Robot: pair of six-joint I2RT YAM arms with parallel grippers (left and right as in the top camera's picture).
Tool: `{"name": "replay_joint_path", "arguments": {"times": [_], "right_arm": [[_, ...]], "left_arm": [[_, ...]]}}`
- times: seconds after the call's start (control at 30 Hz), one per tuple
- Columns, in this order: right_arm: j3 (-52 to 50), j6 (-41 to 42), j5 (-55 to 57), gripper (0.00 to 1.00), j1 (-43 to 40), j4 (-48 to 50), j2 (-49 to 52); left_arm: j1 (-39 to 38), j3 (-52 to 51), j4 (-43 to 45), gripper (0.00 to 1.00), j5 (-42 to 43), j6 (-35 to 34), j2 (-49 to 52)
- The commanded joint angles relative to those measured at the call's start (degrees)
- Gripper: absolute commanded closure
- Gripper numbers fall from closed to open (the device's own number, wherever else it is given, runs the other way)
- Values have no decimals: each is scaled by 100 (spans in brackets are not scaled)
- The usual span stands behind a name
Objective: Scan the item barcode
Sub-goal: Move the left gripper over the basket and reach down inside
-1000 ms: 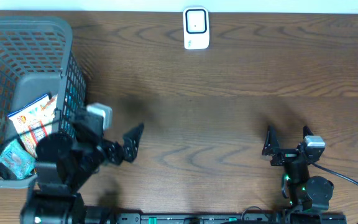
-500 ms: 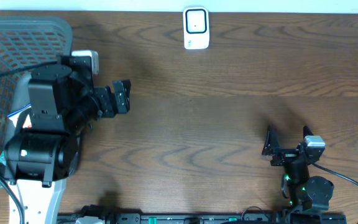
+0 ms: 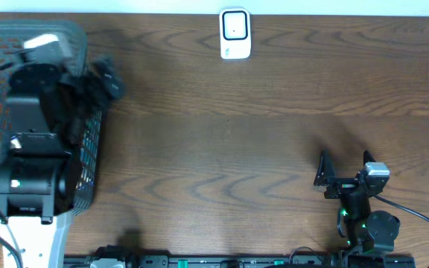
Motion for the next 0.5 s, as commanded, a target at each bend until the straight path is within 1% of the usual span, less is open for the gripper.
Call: {"name": "replay_joint_path", "arguments": {"times": [0.0, 0.13, 0.2, 0.37, 0.47], "right_arm": [[-4, 15, 44, 1, 24, -24, -31], [-4, 15, 46, 1, 24, -24, -31], [-4, 15, 46, 1, 24, -24, -31], [-4, 15, 44, 1, 24, -24, -31], [-4, 15, 46, 1, 24, -24, -31]], "left_arm": [[511, 184, -42, 2, -1095, -815, 33], [1228, 181, -210, 2, -1095, -1512, 94], [1574, 181, -267, 2, -1093, -1755, 190], [2173, 181, -295, 2, -1056, -1845, 640], [2232, 177, -317, 2, -1008, -1845, 1005]]}}
